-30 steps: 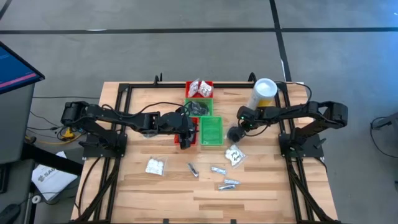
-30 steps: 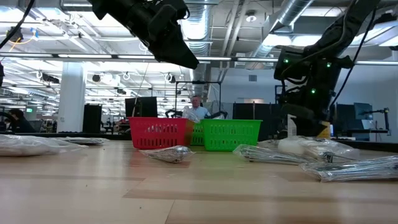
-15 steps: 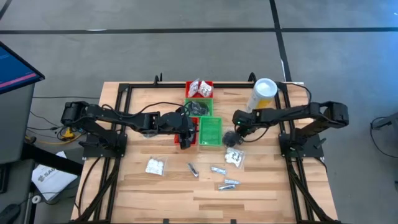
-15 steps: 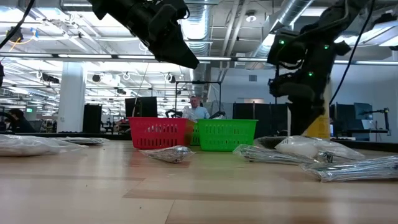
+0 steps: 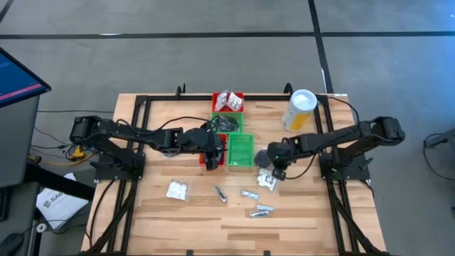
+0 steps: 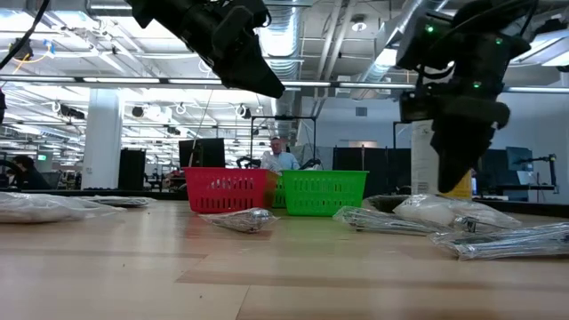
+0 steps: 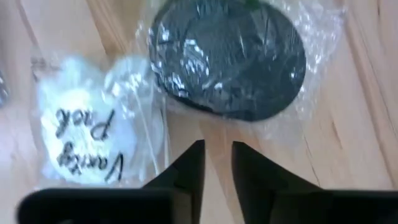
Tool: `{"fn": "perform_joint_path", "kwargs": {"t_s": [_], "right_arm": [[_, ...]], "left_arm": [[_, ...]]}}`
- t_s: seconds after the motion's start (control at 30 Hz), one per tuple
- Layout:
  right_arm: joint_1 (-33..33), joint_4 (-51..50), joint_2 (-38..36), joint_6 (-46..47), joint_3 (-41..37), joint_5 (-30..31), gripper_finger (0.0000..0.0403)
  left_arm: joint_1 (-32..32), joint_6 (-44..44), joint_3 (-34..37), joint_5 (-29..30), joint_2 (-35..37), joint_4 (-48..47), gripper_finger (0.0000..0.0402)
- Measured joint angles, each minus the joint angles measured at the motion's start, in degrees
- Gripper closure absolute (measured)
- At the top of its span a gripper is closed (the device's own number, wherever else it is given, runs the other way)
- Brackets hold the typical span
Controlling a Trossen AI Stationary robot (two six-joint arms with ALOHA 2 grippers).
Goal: Pick & Place Travel size toiletries
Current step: Put the black hairbrush into the top green bin
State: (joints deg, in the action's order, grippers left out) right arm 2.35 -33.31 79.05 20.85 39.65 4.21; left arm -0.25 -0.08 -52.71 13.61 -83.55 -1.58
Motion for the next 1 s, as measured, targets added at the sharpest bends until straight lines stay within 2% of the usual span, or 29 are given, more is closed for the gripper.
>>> {"fn": "perform_joint_path", "kwargs": {"t_s": [0.23, 0.4, 0.63, 0.8, 1.0], "right_arm": [[4.45, -0.56, 0.31, -0.22, 0.06, 0.55, 0.0258], [6.92, -0.87, 0.92, -0.33, 0.06, 5.0, 0.0226], [11.32, -0.99, 0.92, -1.36, 0.08, 15.28, 0.0224], [14.25, -0.94, 2.15, -1.97, 0.12, 17.38, 0.0224], [16.72, 0.52, 7.81, -1.92, 0.16, 20.97, 0.0223]], "left_arm": [[0.0, -0.19, 0.0, 0.0, 0.0, 0.11, 0.0286], [0.0, -0.37, 0.0, 0.01, 0.0, 0.2, 0.0289], [0.0, -0.39, 0.0, 0.02, 0.0, 0.42, 0.0289], [0.0, -0.41, 0.0, 0.02, 0.0, 0.47, 0.0289], [0.02, -0.69, 0.0, 0.02, 0.0, 0.79, 0.0289]]}}
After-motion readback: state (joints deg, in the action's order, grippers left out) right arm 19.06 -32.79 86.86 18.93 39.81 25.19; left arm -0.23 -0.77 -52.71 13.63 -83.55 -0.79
